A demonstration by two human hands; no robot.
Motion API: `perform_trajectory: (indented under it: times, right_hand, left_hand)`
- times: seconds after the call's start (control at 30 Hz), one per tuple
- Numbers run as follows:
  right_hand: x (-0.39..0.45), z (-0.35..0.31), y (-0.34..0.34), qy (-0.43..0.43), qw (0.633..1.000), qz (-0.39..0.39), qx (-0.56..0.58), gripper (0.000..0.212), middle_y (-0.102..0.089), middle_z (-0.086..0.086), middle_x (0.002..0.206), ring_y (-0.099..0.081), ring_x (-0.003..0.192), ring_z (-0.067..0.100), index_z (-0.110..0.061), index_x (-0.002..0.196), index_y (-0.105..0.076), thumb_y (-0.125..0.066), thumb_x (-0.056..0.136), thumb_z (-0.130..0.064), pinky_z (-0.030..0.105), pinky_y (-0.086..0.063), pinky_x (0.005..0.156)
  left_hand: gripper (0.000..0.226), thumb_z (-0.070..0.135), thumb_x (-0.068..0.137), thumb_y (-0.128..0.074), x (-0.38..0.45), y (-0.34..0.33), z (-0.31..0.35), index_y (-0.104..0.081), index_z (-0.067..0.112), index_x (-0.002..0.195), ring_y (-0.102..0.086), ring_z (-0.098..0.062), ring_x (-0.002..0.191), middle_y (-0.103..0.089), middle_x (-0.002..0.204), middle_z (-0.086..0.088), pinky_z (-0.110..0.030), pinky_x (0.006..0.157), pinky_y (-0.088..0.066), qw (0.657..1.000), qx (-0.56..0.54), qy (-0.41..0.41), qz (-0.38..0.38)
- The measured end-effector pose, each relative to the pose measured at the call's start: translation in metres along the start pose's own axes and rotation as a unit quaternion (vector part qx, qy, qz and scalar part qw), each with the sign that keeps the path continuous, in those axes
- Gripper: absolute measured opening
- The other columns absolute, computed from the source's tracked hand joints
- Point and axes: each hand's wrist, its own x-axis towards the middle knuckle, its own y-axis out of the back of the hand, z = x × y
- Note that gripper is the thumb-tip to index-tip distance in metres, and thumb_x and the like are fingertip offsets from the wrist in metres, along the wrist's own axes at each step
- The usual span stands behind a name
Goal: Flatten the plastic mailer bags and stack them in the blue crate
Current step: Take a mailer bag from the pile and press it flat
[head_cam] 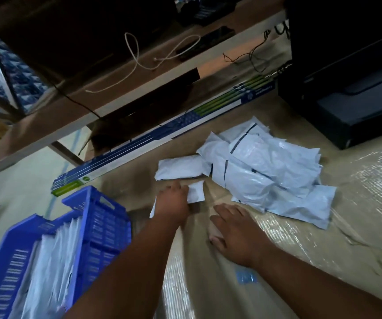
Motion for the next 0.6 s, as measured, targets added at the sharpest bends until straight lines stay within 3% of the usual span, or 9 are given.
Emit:
perform_trajectory:
  times: [0.2,0.27,0.33,0.5,0.6]
  right_hand:
    - [-0.002,0.003,0.008,-0.042,0.988,0.061,0.134,0.034,-0.061,0.002,0.122,-0.058,0.112,0.026,-0.019,0.127,-0.057,-0.048,0.096,-0.030,0.046,-0.048,0.099]
    - [-0.008,0.009,0.010,-0.073,0.970,0.085,0.216,0.031,-0.064,0.002,0.122,-0.060,0.113,0.025,-0.019,0.126,-0.060,-0.046,0.099,-0.027,0.045,-0.048,0.101]
    - [-0.016,0.016,0.013,-0.110,0.953,0.093,0.266,0.033,-0.066,0.001,0.130,-0.059,0.122,0.020,-0.020,0.132,-0.061,-0.053,0.100,-0.023,0.039,-0.046,0.108]
    - [-0.064,0.012,0.024,-0.018,0.978,-0.011,0.206,0.042,-0.062,-0.009,0.141,-0.054,0.131,0.013,-0.026,0.136,-0.066,-0.060,0.096,-0.037,0.025,-0.038,0.110]
    - [-0.096,0.015,0.026,0.047,0.988,-0.061,0.136,0.042,-0.057,-0.007,0.151,-0.048,0.140,0.013,-0.028,0.137,-0.066,-0.048,0.104,-0.046,0.030,-0.033,0.118]
  left_hand:
    - [0.032,0.038,0.072,-0.067,-0.091,-0.006,0.028,-0.065,0.024,0.101,-0.059,-0.028,0.091,-0.060,0.099,-0.001,-0.037,0.072,-0.049,0.997,-0.073,-0.020,0.025]
    - [0.030,0.034,0.069,-0.066,-0.129,-0.017,0.047,-0.063,0.023,0.097,-0.055,-0.028,0.090,-0.057,0.097,-0.001,-0.040,0.072,-0.050,0.992,-0.108,-0.030,0.052]
    - [0.036,0.028,0.070,-0.066,-0.163,-0.026,0.067,-0.065,0.018,0.105,-0.054,-0.030,0.091,-0.057,0.101,-0.003,-0.043,0.075,-0.050,0.987,-0.123,-0.043,0.094]
    - [0.037,0.028,0.076,-0.066,-0.218,-0.030,0.117,-0.068,0.011,0.109,-0.053,-0.026,0.090,-0.059,0.105,-0.005,-0.042,0.075,-0.049,0.968,-0.189,-0.058,0.157]
    - [0.034,0.038,0.084,-0.066,-0.235,-0.028,0.145,-0.069,0.013,0.107,-0.055,-0.024,0.090,-0.061,0.104,-0.004,-0.041,0.077,-0.050,0.955,-0.225,-0.082,0.172]
